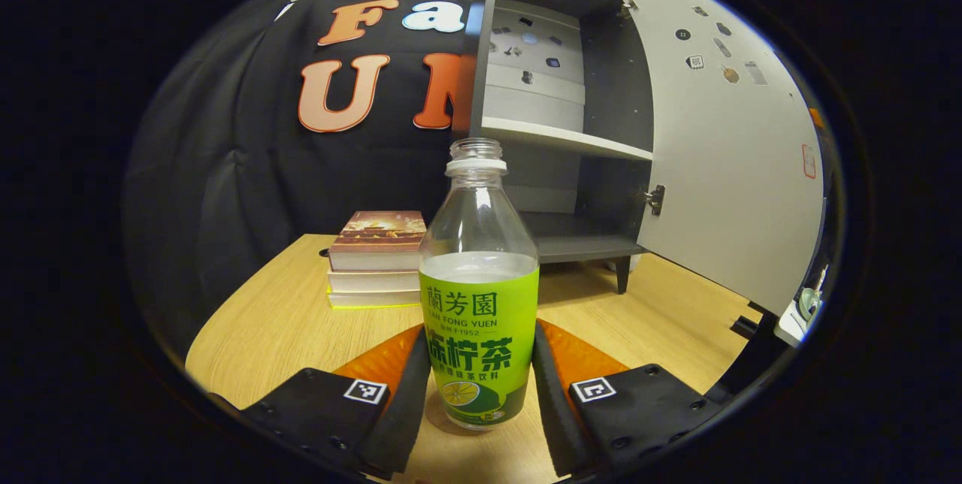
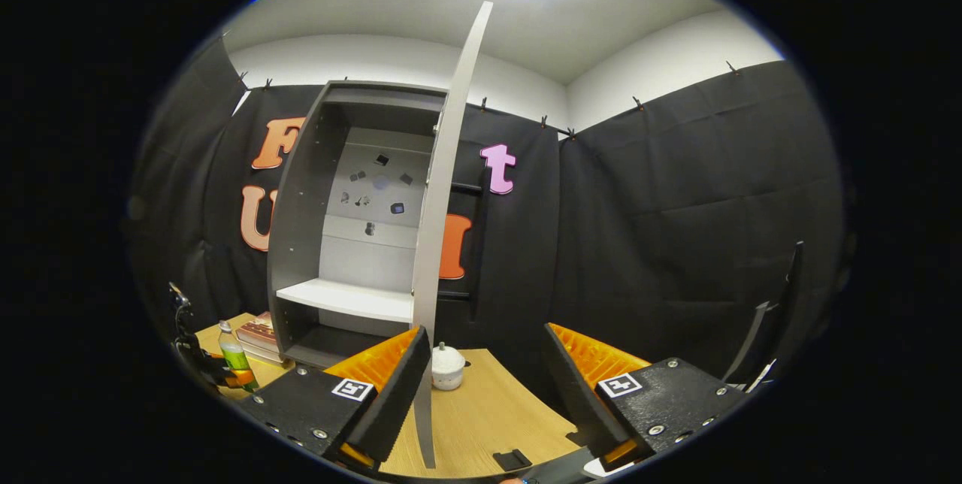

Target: Open the cabinet door with the right hand, grasp the bottle in the cabinet with the left hand and place it on the coaster, then close the cabinet door with the right hand.

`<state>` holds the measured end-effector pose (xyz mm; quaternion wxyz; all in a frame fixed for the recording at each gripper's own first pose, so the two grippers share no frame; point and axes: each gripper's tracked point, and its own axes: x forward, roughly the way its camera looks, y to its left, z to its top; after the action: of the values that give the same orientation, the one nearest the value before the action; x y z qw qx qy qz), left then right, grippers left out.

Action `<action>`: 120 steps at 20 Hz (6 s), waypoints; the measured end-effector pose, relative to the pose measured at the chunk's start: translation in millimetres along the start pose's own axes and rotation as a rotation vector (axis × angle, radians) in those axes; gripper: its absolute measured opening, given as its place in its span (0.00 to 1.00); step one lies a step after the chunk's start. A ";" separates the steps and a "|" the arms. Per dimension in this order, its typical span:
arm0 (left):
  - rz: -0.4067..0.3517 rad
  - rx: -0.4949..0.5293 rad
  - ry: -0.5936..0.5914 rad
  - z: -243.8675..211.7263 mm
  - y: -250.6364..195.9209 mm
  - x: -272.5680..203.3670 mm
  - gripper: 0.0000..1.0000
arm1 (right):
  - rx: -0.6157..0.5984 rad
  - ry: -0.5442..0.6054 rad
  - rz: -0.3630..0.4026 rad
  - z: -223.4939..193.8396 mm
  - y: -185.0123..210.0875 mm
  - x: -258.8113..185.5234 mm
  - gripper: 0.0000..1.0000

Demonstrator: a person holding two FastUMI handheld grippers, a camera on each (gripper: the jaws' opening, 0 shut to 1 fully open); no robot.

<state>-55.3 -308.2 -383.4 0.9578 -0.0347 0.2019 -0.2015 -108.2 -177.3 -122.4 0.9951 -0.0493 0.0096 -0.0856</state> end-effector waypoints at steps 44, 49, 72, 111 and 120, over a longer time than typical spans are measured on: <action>0.071 0.060 -0.130 84.1 -13.3 -43.0 0.96 | 0.110 -0.007 -0.026 -2.0 -41.1 -15.7 0.95; 0.055 0.043 -0.182 131.7 -12.6 -68.9 0.96 | 0.105 0.031 -0.043 -19.4 -50.7 1.0 0.98; 0.342 0.077 -0.363 262.5 144.5 -211.9 0.96 | 0.116 0.102 0.029 -23.3 -12.0 31.7 0.90; 0.397 0.039 -0.332 219.5 228.1 -239.3 0.96 | 0.163 0.068 0.400 -8.2 297.3 124.5 0.93; 0.391 0.026 -0.338 215.3 241.5 -231.7 0.96 | 0.162 0.091 0.370 -21.1 328.1 172.1 0.92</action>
<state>-73.2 2.6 -135.6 0.9991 -0.0160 0.0391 -0.0065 116.3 112.9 -178.1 0.9931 0.0374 0.0566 0.0960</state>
